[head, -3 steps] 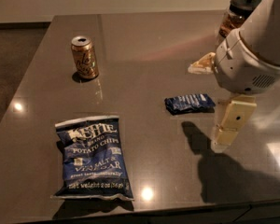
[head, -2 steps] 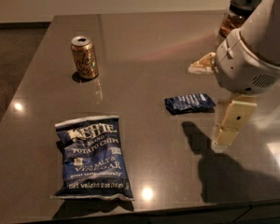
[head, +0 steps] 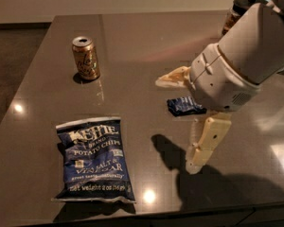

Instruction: Pick blue chip bag

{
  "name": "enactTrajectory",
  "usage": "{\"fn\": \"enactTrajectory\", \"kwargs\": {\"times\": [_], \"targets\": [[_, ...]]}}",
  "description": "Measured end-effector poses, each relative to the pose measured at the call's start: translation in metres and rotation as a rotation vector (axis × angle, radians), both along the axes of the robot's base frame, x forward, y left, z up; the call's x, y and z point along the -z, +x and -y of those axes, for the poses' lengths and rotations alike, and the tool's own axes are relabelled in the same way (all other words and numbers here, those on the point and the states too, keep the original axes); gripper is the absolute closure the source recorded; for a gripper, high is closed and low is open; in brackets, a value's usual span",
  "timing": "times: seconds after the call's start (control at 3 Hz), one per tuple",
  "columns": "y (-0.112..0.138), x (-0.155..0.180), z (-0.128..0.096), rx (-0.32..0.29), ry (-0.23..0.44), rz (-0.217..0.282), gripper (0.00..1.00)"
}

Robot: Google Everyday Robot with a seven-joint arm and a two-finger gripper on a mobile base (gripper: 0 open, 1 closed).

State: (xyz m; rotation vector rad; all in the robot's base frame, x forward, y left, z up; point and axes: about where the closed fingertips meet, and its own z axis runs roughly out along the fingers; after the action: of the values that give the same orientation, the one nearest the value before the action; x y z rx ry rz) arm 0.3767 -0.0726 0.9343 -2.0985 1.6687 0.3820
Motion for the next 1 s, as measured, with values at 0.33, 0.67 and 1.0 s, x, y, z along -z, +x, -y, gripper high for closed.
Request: {"fn": "enactTrajectory", "kwargs": {"times": [0.33, 0.67, 1.0], "targets": [[-0.020, 0.000, -0.038, -0.090, 0.078, 0.009, 0.00], [-0.032, 0.015, -0.067, -0.127, 0.095, 0.025, 0.00], [-0.034, 0.038, -0.088, -0.141, 0.090, 0.026, 0.00]]}}
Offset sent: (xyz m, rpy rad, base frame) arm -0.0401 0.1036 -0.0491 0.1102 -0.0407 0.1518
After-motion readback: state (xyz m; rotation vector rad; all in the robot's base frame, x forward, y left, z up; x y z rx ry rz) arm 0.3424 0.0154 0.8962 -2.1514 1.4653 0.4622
